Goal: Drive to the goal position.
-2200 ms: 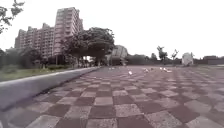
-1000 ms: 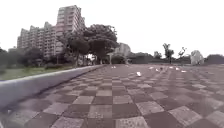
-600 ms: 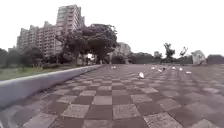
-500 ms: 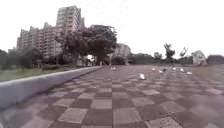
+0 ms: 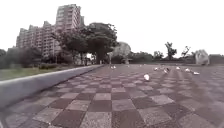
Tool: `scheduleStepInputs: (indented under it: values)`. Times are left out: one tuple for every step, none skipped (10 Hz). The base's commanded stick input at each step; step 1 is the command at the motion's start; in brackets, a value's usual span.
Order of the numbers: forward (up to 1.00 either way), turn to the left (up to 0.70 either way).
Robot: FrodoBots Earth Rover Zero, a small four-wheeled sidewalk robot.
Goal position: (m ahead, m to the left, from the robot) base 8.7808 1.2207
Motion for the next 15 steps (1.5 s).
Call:
scheduleStepInputs:
  values:
    - [1.00, 0.00]
    - [1.00, 0.00]
    - [1.00, 0.00]
    - [1.00, 0.00]
    - [1.00, 0.06]
    - [1.00, 0.30]
    - [1.00, 0.36]
    - [1.00, 0.00]
    - [1.00, 0.00]
    - [1.00, 0.00]
    - [1.00, 0.00]
    - [1.00, 0.00]
    - [1.00, 0.00]
    - [1.00, 0.00]
    - [1.00, 0.00]
